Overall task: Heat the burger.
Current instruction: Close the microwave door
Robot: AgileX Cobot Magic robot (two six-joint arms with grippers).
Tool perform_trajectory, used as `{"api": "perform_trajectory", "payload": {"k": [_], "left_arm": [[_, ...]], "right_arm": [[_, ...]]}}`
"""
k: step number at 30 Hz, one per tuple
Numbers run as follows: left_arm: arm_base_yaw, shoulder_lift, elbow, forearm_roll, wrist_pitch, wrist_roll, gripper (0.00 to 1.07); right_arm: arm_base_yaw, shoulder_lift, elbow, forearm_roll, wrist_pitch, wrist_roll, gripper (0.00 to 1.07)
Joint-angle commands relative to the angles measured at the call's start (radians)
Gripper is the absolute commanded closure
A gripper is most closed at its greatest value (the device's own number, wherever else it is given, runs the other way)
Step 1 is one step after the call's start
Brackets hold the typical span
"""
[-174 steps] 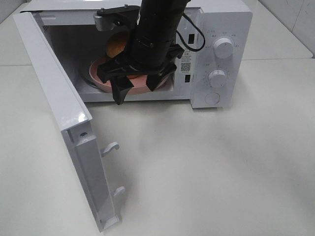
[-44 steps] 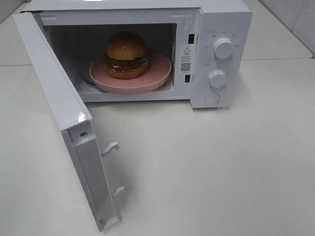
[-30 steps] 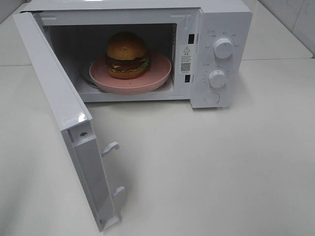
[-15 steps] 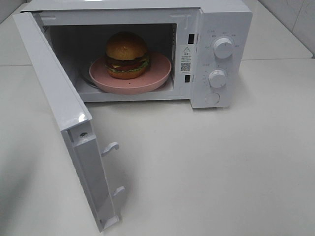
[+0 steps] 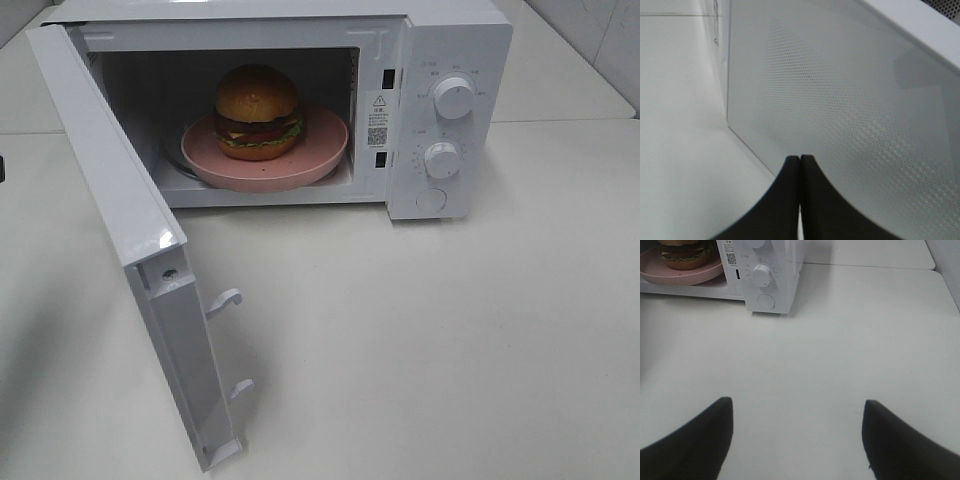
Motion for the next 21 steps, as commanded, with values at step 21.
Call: {"api": "perform_trajectory", "payload": {"k": [21], "left_arm": [[-0.245,0.093,-0.01,-0.339,-0.179,0.315,1.07]], "right_arm": [[-0.006,-0.024,0.002,0.004,-0.009,0.0,0.37]]}}
